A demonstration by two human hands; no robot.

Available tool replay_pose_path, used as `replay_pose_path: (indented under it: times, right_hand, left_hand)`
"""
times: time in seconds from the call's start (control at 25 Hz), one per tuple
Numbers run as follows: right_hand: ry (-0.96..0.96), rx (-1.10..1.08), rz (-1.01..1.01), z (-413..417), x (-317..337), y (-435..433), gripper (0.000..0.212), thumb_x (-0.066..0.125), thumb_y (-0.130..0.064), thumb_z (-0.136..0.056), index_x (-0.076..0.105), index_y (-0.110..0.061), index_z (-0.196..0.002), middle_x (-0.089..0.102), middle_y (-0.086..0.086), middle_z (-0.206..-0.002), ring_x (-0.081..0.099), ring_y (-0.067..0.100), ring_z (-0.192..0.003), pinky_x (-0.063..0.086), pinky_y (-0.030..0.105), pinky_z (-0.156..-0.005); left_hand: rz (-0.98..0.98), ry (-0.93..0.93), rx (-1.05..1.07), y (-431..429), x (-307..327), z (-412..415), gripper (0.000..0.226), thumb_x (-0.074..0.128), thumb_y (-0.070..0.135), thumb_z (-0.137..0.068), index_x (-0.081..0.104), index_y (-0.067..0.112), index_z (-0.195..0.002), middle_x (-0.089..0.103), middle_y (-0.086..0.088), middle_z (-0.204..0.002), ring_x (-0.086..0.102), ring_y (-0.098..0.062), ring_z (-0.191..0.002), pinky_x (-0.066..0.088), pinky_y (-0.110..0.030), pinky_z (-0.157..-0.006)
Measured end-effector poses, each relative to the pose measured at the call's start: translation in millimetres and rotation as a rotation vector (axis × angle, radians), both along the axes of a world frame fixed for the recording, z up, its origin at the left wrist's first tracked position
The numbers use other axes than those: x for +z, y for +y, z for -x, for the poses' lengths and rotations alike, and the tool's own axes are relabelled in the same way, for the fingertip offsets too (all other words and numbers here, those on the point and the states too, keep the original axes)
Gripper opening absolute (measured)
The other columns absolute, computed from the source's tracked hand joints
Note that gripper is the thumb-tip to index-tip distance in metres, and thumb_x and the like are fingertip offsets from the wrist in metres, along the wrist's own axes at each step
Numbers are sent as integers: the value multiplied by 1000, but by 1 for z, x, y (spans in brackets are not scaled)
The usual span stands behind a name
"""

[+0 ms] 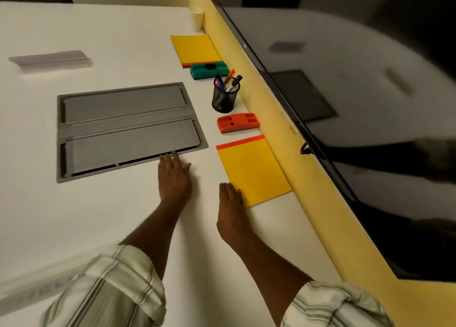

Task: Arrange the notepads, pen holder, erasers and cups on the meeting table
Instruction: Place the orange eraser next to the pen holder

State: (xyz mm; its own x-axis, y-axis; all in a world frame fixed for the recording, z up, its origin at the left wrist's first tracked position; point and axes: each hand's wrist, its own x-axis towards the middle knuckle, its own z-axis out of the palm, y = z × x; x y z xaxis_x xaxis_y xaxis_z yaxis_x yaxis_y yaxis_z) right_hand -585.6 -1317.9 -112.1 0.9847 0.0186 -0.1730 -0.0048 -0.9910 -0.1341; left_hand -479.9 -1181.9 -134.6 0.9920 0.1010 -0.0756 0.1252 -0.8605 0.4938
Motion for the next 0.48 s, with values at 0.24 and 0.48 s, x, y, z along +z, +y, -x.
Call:
replay_pose_path:
  times: [0.24,0.48]
  right_hand:
    - [-101,8,-71,35,47,11,64,45,-3,-89,19,-5,-148,28,13,-152,20,26,-143,16,39,-118]
    - [-76,83,-118,85,103,21,56,54,-11,-90,30,-8,-141,39,11,-143,37,26,-133,35,39,-108]
  left_hand:
    - [176,18,59,-26,65,90,52,29,35,-102,26,12,-148,20,-15,-157,10,-29,-147,13,-37,-119]
    - [115,-141,132,-18,127,186,45,36,35,-100,48,12,-137,31,-18,-152,10,-31,-147,15,-40,-119]
